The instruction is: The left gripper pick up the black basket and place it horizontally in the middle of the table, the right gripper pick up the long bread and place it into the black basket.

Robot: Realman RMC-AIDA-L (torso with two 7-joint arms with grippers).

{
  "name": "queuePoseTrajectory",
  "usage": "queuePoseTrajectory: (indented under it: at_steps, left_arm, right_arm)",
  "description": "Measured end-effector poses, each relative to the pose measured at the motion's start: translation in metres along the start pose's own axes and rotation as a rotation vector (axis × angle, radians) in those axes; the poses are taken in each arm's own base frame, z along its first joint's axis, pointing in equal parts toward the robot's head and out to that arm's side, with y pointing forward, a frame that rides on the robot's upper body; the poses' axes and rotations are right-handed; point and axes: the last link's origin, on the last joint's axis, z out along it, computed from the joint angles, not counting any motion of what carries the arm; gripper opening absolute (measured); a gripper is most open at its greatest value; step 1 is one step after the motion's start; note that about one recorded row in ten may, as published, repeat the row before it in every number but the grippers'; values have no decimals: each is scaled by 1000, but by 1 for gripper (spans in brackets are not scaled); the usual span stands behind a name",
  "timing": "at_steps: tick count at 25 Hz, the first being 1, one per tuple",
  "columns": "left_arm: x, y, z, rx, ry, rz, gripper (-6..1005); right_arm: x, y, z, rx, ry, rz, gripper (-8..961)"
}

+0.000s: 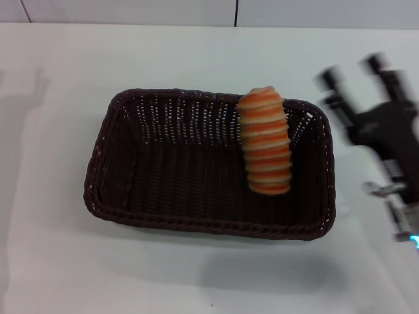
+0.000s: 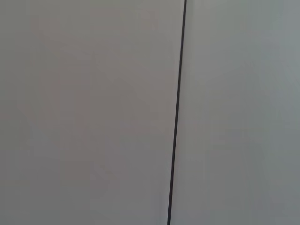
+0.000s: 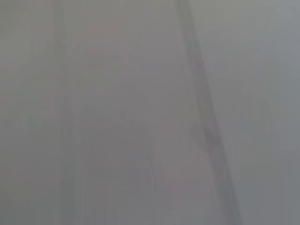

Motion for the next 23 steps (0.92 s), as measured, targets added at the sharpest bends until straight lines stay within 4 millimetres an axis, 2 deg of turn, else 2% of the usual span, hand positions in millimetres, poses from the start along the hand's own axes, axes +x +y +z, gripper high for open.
queuePoseTrajectory:
  at_steps: [3,4,5,8,9,10,14,23]
  left_arm:
    - [-1,-2,-2,8,-7,3,764]
    - [-3,-5,-5,18,-19,7,764]
    - [-4,-6,-6,22,-25,10,764]
    - [-7,-9,-9,29,-40,26,765]
    - [-9,-10,-11,34,-56,54,765]
    - [-9,-10,-11,34,-56,54,765]
    - [-17,-11,-15,40,-106,97,765]
    - [-22,-15,-23,56,-138,95,765]
  right_arm:
    - [-20,-24,-27,167,-110,-51,842]
    - [-32,-40,-48,293,-164,-94,842]
    - [-32,-40,-48,293,-164,-94,842]
    - [-43,-62,-80,490,-198,-157,843]
    - [-47,-73,-97,590,-198,-189,843]
    - [-47,-73,-97,590,-198,-189,843]
    - [-50,-84,-121,699,-174,-237,843]
    - [-49,-85,-124,707,-159,-244,843]
